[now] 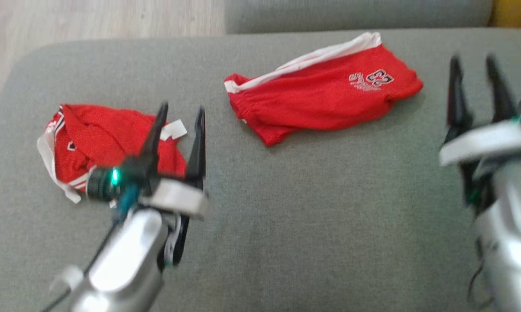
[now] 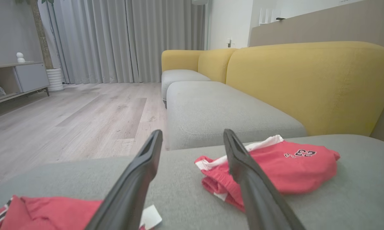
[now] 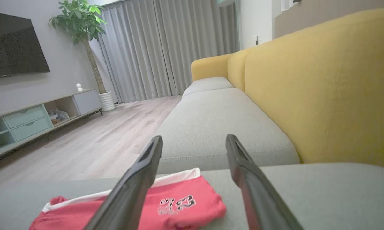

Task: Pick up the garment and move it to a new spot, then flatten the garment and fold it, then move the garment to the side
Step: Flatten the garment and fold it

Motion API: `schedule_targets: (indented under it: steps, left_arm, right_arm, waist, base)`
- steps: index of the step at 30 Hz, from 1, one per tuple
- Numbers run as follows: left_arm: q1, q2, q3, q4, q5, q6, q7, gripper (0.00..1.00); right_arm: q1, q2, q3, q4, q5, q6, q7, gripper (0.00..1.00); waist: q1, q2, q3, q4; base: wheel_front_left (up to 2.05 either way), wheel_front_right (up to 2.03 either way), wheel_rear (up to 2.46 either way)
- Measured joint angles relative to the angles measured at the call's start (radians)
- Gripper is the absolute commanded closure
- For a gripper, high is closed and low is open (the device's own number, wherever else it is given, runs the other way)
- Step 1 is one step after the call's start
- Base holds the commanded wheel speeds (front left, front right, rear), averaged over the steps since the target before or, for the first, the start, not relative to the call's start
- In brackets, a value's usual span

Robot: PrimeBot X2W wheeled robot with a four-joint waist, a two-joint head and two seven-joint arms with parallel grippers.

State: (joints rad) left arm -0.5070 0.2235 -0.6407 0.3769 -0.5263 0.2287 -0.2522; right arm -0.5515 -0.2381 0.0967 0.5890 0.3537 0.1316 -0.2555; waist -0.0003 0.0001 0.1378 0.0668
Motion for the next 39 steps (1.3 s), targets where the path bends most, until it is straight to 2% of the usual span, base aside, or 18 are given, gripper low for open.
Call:
schedule_targets:
  steps: [4,8,14,21,25,29,32,39]
  left_arm:
    - [0.120,0.006,0.031,-0.046,0.017,-0.009,0.000,0.00]
    - [0.238,0.002,0.078,-0.083,0.048,-0.009,0.000,0.00]
    - [0.333,-0.040,0.159,-0.130,0.086,-0.020,0.000,0.00]
    - [0.350,-0.085,0.215,-0.137,0.167,-0.080,0.000,0.00]
    - [0.343,-0.111,0.226,-0.135,0.194,-0.100,0.000,0.00]
    - [0.309,-0.134,0.229,-0.132,0.218,-0.125,0.000,0.00]
    - [0.278,-0.148,0.228,-0.135,0.230,-0.138,0.000,0.00]
    - [0.221,-0.171,0.219,-0.143,0.238,-0.160,0.000,0.00]
  right_arm:
    - [0.169,0.097,-0.083,-0.109,-0.074,0.000,0.000,0.00]
    - [0.315,0.164,-0.116,-0.195,-0.127,0.000,0.000,0.00]
    - [0.421,0.181,-0.141,-0.247,-0.135,0.000,0.000,0.00]
    - [0.422,0.186,-0.125,-0.286,-0.118,0.000,0.000,0.00]
    - [0.402,0.189,-0.114,-0.285,-0.150,0.000,0.009,0.00]
    - [0.294,0.191,-0.186,-0.249,-0.175,0.000,0.078,0.00]
    - [0.192,0.189,-0.232,-0.233,-0.251,0.000,0.131,0.00]
    - [-0.054,0.089,-0.326,-0.085,-0.311,0.000,0.288,0.00]
  waist:
    - [0.0001,0.0000,-0.036,-0.003]
    - [0.0000,0.0000,-0.062,-0.014]
    - [0.0002,0.0000,-0.060,-0.028]
    - [0.0004,0.0000,-0.022,-0.026]
    - [0.0004,0.0000,0.011,-0.013]
    - [0.0005,0.0000,0.053,0.009]
    - [0.0005,0.0000,0.086,0.030]
    - [0.0005,0.0000,0.160,0.093]
  base:
    - [0.00,0.00,0.00]
    - [0.00,0.00,0.00]
    - [0.00,0.00,0.00]
    - [0.00,0.00,0.00]
    - [0.00,0.00,0.00]
    - [0.00,0.00,0.00]
    - [0.00,0.00,0.00]
    - [0.00,0.00,0.00]
